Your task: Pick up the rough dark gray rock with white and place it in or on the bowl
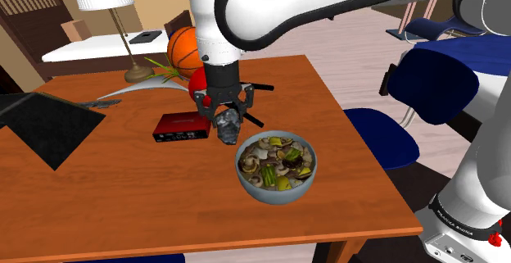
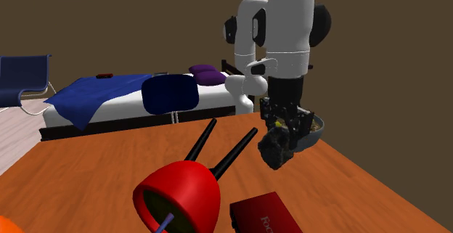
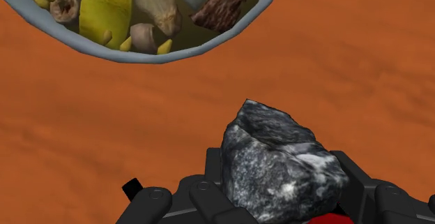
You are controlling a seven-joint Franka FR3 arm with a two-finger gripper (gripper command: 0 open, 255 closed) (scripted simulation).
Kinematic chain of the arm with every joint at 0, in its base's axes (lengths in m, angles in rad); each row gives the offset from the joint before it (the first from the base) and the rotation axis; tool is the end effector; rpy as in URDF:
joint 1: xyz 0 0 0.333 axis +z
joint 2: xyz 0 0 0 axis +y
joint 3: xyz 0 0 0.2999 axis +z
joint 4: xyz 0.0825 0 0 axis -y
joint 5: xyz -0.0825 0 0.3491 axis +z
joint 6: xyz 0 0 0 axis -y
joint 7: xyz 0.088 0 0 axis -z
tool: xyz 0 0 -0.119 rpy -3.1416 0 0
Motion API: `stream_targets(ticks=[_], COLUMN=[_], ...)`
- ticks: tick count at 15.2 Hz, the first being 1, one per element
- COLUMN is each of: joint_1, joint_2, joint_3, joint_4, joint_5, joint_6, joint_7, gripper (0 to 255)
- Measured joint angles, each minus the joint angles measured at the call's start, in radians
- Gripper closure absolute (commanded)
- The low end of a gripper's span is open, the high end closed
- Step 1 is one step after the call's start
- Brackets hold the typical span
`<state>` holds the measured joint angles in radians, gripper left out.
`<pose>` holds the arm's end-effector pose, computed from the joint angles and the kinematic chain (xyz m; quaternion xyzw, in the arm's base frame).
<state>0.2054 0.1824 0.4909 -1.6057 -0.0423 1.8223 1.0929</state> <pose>0.4619 0.3555 0.5138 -0.9798 0.1968 -0.0003 0.0356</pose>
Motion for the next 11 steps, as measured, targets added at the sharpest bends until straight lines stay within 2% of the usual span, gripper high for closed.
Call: stream_targets(ticks=[11], joint_1=[0.012], joint_2=[0.017], joint_3=[0.004], joint_4=[0.169], joint_5=[-0.008], joint_6=[-0.154], joint_7=[0.008], gripper=[255])
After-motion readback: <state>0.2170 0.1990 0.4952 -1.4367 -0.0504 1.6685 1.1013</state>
